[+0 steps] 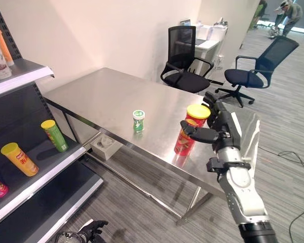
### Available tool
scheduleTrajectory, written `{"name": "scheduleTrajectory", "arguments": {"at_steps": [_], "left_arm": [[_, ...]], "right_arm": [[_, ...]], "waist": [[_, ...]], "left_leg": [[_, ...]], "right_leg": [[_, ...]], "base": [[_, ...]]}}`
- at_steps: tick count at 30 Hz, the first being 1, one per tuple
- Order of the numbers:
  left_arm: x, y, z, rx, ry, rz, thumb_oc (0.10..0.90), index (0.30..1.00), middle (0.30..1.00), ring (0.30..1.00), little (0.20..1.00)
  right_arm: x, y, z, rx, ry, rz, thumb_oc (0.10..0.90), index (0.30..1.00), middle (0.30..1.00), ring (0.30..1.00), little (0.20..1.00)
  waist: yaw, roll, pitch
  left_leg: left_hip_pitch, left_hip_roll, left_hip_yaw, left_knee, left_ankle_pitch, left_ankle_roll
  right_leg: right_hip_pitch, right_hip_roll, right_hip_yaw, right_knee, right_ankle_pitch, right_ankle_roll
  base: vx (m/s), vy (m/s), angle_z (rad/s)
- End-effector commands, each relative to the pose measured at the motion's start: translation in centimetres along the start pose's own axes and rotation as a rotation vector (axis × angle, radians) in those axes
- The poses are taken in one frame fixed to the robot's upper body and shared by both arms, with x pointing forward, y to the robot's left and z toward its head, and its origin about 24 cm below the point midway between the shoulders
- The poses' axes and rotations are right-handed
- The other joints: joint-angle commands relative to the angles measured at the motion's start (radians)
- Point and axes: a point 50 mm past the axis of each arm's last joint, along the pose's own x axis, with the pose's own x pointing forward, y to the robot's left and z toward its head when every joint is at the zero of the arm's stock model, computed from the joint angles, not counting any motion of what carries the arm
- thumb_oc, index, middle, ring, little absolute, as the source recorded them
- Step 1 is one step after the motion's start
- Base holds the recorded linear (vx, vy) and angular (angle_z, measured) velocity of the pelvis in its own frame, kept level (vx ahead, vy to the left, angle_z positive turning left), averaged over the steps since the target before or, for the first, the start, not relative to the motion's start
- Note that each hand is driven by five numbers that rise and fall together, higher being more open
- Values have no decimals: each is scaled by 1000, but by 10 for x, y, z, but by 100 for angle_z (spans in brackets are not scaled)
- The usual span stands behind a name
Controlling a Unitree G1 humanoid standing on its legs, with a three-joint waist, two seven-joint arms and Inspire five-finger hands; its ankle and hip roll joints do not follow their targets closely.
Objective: Put the goods on the table back onto the shelves and tidy them up.
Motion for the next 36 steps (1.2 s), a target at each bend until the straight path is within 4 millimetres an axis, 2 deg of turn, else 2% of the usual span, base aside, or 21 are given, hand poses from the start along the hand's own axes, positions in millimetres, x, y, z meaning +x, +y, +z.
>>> {"name": "scheduleTrajectory", "arguments": {"at_steps": [1, 23, 24, 25, 26, 27, 28, 36], "left_arm": [[-5, 11, -19, 33, 52, 17, 800, 900, 900, 900, 900], [-6, 11, -22, 8, 57, 27, 800, 900, 900, 900, 900], [-6, 10, -22, 7, 58, 26, 800, 900, 900, 900, 900], [-6, 11, -22, 6, 59, 28, 800, 900, 900, 900, 900], [-6, 10, -22, 3, 59, 29, 800, 900, 900, 900, 900], [-6, 11, -22, 1, 60, 30, 800, 900, 900, 900, 900], [-6, 11, -22, 0, 60, 30, 800, 900, 900, 900, 900], [-6, 12, -23, -3, 60, 35, 800, 900, 900, 900, 900]], "right_arm": [[29, 3, 55, 36, -287, -57, 800, 900, 900, 900, 900], [41, 10, 40, 55, -221, -81, 800, 900, 900, 900, 900], [41, 10, 40, 58, -220, -81, 778, 867, 867, 867, 867], [41, 10, 39, 60, -219, -81, 642, 662, 662, 662, 662], [40, 11, 39, 63, -217, -79, 593, 589, 589, 589, 589], [40, 10, 39, 64, -216, -79, 469, 404, 404, 404, 404], [40, 11, 39, 67, -216, -78, 400, 300, 300, 300, 300], [38, 9, 39, 52, -226, -87, 400, 300, 300, 300, 300]], "waist": [[45, -58, 7], [67, -61, 11], [67, -61, 11], [67, -61, 11], [68, -61, 11], [68, -62, 11], [69, -62, 11], [67, -62, 10]], "left_leg": [[90, 22, 59, 11, -117, -27], [78, 22, 36, 11, -109, -26], [78, 22, 34, 10, -109, -26], [77, 22, 33, 10, -109, -26], [77, 22, 33, 10, -109, -26], [76, 21, 32, 10, -108, -27], [76, 21, 32, 10, -108, -26], [78, 17, 31, 10, -112, -23]], "right_leg": [[-15, -26, 7, 56, -85, 47], [-12, -34, -13, 60, -85, 46], [-13, -34, -14, 60, -86, 46], [-12, -34, -15, 60, -86, 46], [-12, -34, -15, 60, -86, 46], [-11, -34, -15, 60, -87, 46], [-11, -34, -15, 61, -86, 46], [-10, -36, -14, 61, -86, 47]], "base": [[-13, -3, 8], [-4, 0, 3], [0, 0, 0], [0, 0, 0], [0, 0, 0], [0, 0, 0], [0, 0, 0], [-1, 5, 1]]}}
